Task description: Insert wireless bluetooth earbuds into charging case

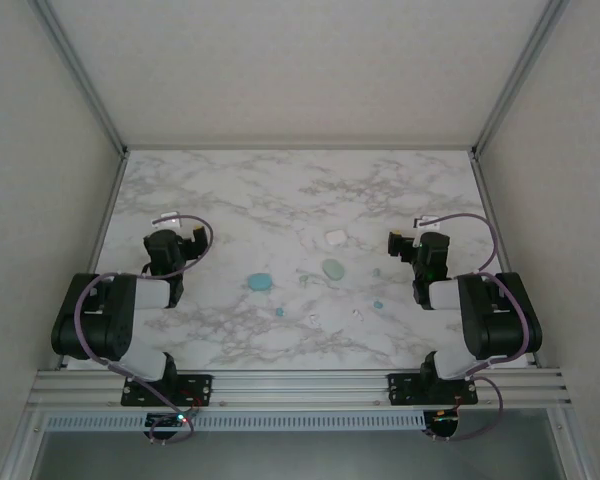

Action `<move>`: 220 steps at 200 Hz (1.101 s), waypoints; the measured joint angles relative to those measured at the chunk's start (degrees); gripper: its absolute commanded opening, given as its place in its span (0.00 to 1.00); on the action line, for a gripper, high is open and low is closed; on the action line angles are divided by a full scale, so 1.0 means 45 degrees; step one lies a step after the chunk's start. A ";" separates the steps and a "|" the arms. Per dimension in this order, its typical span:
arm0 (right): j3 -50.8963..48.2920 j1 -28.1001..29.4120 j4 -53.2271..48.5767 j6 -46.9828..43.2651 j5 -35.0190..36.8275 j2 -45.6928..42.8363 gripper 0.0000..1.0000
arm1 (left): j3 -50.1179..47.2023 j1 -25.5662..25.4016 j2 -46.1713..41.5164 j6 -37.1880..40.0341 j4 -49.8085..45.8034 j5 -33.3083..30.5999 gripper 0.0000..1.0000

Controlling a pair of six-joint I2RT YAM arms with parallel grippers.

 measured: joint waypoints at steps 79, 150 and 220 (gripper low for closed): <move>0.0000 -0.0005 0.0000 0.0000 -0.0005 0.0000 0.99 | 0.0000 0.0053 0.0000 0.0000 -0.0005 0.0194 1.00; 0.0000 -0.0024 0.0000 0.0005 -0.0005 0.0000 0.99 | 0.0005 0.0112 0.0000 0.0000 -0.0005 0.0340 1.00; 0.0437 -0.0058 -0.1326 -0.0058 -0.0690 -0.0457 0.98 | 0.0223 0.0131 -0.0185 -0.0005 -0.0631 0.0525 1.00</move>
